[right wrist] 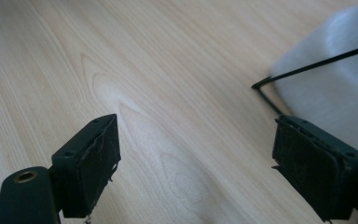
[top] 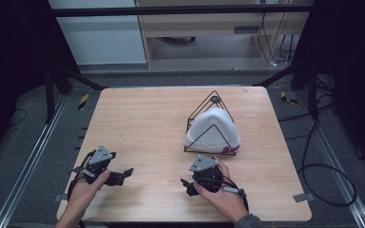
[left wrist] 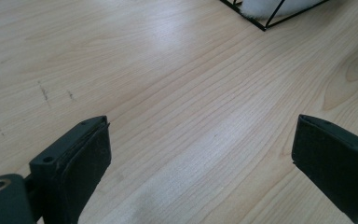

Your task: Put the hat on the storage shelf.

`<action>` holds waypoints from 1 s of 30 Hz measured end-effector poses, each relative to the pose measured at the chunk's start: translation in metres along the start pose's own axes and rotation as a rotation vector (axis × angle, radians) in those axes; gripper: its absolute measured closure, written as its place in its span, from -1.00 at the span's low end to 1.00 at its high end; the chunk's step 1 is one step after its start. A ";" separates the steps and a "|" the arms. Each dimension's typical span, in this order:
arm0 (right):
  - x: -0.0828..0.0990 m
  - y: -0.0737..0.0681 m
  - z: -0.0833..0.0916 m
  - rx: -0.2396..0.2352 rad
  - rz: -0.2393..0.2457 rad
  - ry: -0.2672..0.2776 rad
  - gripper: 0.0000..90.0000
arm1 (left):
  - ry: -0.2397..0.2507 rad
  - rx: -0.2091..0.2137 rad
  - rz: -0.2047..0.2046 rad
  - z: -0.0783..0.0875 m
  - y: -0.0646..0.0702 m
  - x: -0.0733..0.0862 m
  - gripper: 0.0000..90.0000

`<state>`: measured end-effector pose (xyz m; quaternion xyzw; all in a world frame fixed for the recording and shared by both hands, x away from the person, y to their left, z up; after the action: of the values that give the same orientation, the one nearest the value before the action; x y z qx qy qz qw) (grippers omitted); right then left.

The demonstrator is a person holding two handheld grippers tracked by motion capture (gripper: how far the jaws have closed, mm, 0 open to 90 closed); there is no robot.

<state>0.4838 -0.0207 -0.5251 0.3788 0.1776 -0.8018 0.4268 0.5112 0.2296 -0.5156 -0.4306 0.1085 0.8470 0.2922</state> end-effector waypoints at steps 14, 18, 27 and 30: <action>0.014 0.014 -0.037 -0.025 -0.093 -0.038 -0.73 | -0.070 -0.042 0.089 -0.018 -0.025 0.035 -0.90; 0.009 0.021 -0.048 0.002 -0.121 -0.025 -0.74 | -0.076 -0.069 0.119 -0.022 -0.035 0.040 -0.90; 0.005 0.028 -0.070 0.027 -0.151 -0.031 -0.74 | -0.106 -0.114 0.134 -0.031 -0.046 0.052 -0.91; 0.006 0.029 -0.073 0.036 -0.155 -0.033 -0.74 | -0.101 -0.122 0.133 -0.033 -0.047 0.053 -0.92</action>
<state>0.5393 0.0039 -0.5759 0.3581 0.1848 -0.8417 0.3595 0.5362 0.2743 -0.5748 -0.3962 0.0702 0.8902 0.2135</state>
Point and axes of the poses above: each handheld gripper's, and its own axes: z roughly backward along the jaws, x roughly out of its underside, y roughly to its right, the point moved 10 cm from there along -z, roughly forward along the jaws, and after that the axes turned 7 degrees about -x, right-handed, at the moved point
